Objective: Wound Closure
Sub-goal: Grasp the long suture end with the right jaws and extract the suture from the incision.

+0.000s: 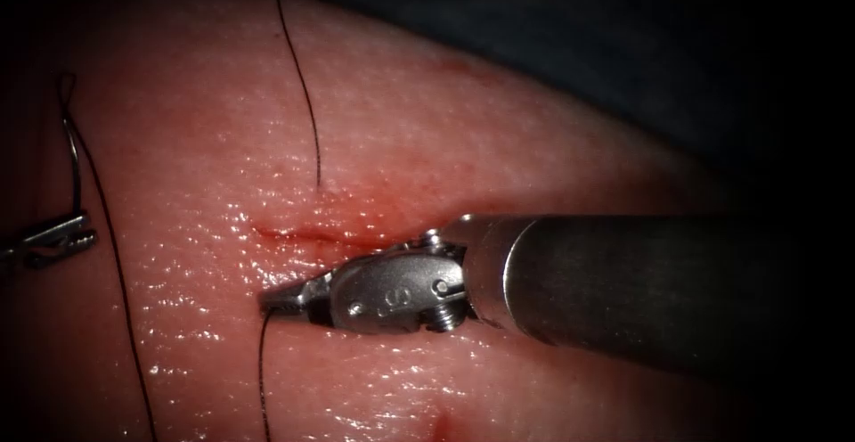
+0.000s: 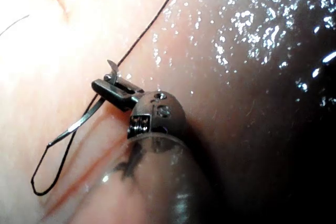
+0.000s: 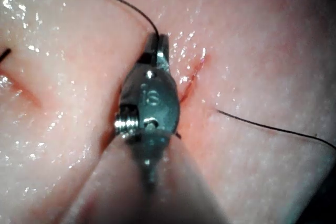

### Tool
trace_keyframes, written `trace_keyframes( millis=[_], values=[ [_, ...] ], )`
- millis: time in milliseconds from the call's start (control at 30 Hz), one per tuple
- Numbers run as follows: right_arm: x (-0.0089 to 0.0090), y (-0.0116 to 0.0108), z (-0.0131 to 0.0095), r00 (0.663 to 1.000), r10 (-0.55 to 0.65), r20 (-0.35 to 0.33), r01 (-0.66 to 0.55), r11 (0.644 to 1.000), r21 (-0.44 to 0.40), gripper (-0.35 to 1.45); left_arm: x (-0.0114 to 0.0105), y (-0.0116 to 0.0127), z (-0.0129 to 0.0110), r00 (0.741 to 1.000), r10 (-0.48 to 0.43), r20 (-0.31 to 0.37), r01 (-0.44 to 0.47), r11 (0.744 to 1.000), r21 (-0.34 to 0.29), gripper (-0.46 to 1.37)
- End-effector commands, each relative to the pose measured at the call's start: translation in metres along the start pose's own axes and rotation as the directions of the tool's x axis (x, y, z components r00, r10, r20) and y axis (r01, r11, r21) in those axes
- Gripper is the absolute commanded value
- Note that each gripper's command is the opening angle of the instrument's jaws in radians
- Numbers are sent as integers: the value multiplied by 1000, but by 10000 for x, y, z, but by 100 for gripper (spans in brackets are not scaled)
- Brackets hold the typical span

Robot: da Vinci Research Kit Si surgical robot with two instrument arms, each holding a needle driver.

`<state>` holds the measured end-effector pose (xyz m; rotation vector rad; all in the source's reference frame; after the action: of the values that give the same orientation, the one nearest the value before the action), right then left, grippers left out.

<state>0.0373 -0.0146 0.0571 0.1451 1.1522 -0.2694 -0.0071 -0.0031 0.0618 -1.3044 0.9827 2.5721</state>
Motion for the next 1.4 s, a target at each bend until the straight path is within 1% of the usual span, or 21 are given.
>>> trace_keyframes(
  millis=[33,200,333,533,633,700,767,833,1000,1067,1233,1400],
  values=[
    [0,0,1,1000,11,24,-12,1000,6,-35,0,0,0,1000,0,0,0,1000,-4,-35],
    [-2,4,-4,998,48,44,-47,999,-22,-35,0,0,0,1000,0,0,0,1000,-4,-35],
    [-1,6,-7,997,63,42,-61,998,-33,-35,0,0,0,1000,0,0,0,1000,-4,-35],
    [-1,3,-7,993,112,36,-111,993,-34,-35,0,0,0,1000,0,0,0,1000,-4,-35],
    [2,-4,-7,993,114,42,-113,993,-27,-35,0,0,0,1000,0,0,0,1000,-4,-35],
    [6,-9,-7,993,110,51,-111,994,11,-35,0,0,0,1000,0,0,0,1000,-4,-35],
    [11,-18,-7,993,104,48,-107,991,81,-35,0,0,0,1000,0,0,0,1000,-4,-35],
    [18,-27,-6,995,97,28,-100,984,151,-35,0,0,0,1000,0,0,0,1000,-4,-35],
    [34,-47,-4,999,45,13,-47,974,221,-35,0,0,0,1000,0,0,0,1000,-4,-35],
    [38,-51,-4,999,33,14,-36,971,235,-35,0,0,0,1000,0,0,0,1000,-4,-35],
    [57,-70,-3,1000,-10,9,6,949,315,-35,0,0,0,1000,0,0,0,1000,-4,-35],
    [73,-84,-3,999,-37,-12,39,931,363,-35,0,0,0,1000,0,0,0,1000,-4,-35]
  ],
)
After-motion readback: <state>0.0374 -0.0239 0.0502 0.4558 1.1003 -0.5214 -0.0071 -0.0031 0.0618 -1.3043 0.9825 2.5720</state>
